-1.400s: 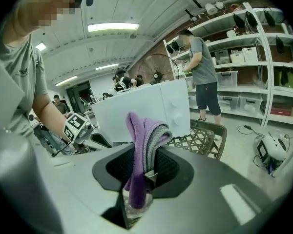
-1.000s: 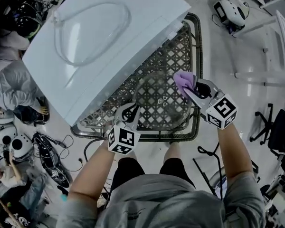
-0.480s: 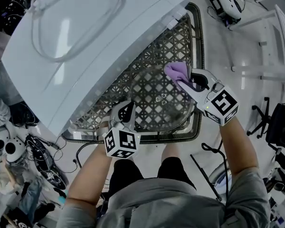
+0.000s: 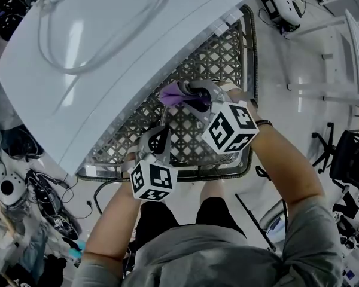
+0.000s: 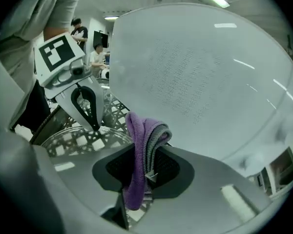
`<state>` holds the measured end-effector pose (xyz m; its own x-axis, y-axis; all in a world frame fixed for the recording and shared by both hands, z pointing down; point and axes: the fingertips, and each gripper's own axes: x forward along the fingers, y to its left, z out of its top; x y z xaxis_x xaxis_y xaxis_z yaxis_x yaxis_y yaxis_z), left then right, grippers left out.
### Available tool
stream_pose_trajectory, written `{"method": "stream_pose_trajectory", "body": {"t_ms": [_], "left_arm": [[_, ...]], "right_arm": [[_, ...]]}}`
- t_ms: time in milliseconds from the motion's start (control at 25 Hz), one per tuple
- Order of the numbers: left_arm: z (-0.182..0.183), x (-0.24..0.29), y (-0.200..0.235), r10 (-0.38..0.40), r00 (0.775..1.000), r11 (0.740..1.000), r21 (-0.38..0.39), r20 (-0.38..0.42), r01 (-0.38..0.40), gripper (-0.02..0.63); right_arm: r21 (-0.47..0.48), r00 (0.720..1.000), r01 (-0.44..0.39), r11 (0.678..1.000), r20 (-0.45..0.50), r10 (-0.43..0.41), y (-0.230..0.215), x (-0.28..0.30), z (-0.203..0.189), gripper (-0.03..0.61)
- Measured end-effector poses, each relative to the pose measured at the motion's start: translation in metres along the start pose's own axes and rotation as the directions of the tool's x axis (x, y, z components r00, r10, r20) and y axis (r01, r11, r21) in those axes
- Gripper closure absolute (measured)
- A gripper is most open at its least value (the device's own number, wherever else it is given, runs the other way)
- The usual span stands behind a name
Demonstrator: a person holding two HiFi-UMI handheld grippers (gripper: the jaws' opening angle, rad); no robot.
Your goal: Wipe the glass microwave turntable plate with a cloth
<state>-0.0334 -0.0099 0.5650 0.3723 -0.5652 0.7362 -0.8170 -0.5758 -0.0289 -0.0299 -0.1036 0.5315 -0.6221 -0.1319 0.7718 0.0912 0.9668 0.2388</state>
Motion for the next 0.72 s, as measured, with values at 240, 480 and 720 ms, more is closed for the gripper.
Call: {"method": "stream_pose_trajectory", "body": {"t_ms": [240, 480, 720], "left_arm": [[-0.001, -0.001, 0.0, 0.017, 1.0, 1.0, -0.007, 0.015, -0.017, 0.614], [-0.001, 0.0, 0.001, 0.036, 0.999, 0.999, -0.032, 0.021, -0.036, 0.614], [-0.001, -0.001, 0.001, 0.023, 0.999, 0.998, -0.053, 0.023, -0.022, 0.614]], "right_arm": [[-0.054, 0.998, -0.029, 0.998, -0.065, 0.025, 0.004, 0.012, -0.001, 0.476], [-0.055, 0.991, -0.019, 0.998, -0.131, 0.012, -0.002, -0.002, -0.027, 0.477], [-0.007, 0.977, 0.011, 1.0, -0.213, -0.012, -0.011, -0.032, -0.069, 0.477]]}}
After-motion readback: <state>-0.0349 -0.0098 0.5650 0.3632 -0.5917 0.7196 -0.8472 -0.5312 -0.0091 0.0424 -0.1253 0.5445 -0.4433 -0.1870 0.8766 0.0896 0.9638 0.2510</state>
